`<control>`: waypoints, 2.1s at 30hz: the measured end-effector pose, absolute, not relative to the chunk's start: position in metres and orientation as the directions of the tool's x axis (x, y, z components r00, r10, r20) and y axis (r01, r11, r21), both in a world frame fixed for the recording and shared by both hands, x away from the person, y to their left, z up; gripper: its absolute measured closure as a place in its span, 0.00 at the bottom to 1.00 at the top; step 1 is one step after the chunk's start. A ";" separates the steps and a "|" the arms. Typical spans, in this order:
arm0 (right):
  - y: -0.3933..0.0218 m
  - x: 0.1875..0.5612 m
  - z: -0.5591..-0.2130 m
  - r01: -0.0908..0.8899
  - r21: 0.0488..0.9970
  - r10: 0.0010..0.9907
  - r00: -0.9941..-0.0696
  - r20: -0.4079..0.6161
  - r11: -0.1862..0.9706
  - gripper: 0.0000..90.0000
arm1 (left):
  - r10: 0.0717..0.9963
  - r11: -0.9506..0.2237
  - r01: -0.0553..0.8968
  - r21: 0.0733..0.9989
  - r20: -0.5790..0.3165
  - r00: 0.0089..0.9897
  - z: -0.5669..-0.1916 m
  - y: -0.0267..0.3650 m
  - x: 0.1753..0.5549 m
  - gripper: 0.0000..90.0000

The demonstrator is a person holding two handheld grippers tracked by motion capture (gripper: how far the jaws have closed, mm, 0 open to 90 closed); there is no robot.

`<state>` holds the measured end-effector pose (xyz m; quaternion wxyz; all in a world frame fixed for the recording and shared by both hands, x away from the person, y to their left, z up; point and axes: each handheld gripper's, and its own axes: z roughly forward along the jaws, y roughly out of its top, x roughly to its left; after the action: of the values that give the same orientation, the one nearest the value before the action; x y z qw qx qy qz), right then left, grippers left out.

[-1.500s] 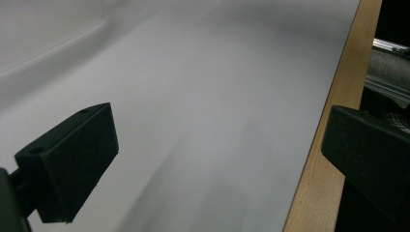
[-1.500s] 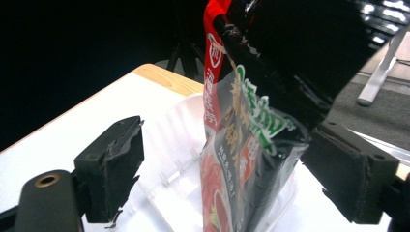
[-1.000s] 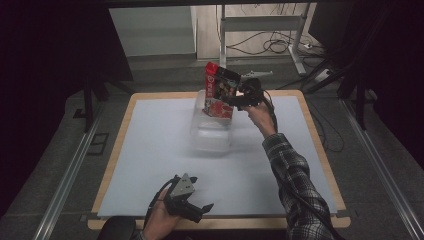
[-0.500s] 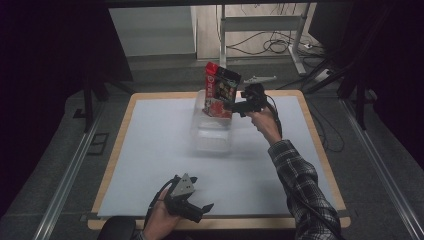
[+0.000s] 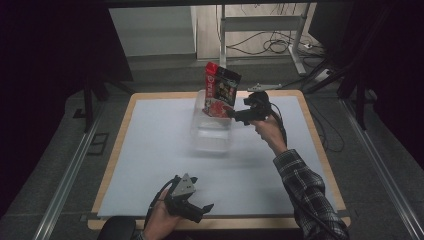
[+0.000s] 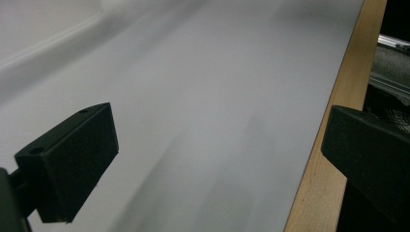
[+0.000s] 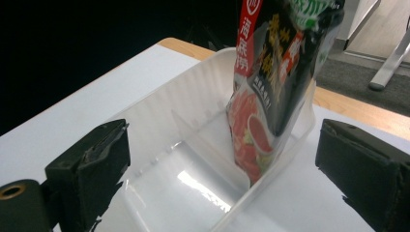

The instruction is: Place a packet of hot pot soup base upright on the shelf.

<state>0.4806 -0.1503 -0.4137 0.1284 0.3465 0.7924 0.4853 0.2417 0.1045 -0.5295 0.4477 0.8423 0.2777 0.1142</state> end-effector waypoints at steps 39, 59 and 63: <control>-0.173 0.417 -0.429 0.411 0.841 0.664 -0.743 0.086 0.351 0.06 | 0.571 -0.464 0.369 0.805 -0.046 0.820 -0.531 0.102 0.242 0.00; -0.188 0.380 -0.429 0.393 0.840 0.648 -0.759 0.066 0.375 0.06 | 0.572 -0.463 0.372 0.805 -0.049 0.819 -0.531 0.101 0.242 0.00; -0.192 0.374 -0.430 0.389 0.838 0.645 -0.762 0.059 0.383 0.06 | 0.572 -0.463 0.371 0.805 -0.049 0.819 -0.532 0.101 0.242 0.00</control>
<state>0.3742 -0.1919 -0.4299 0.1399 0.3155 0.8197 0.4572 0.2418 0.1009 -0.5315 0.4373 0.8474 0.2783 0.1147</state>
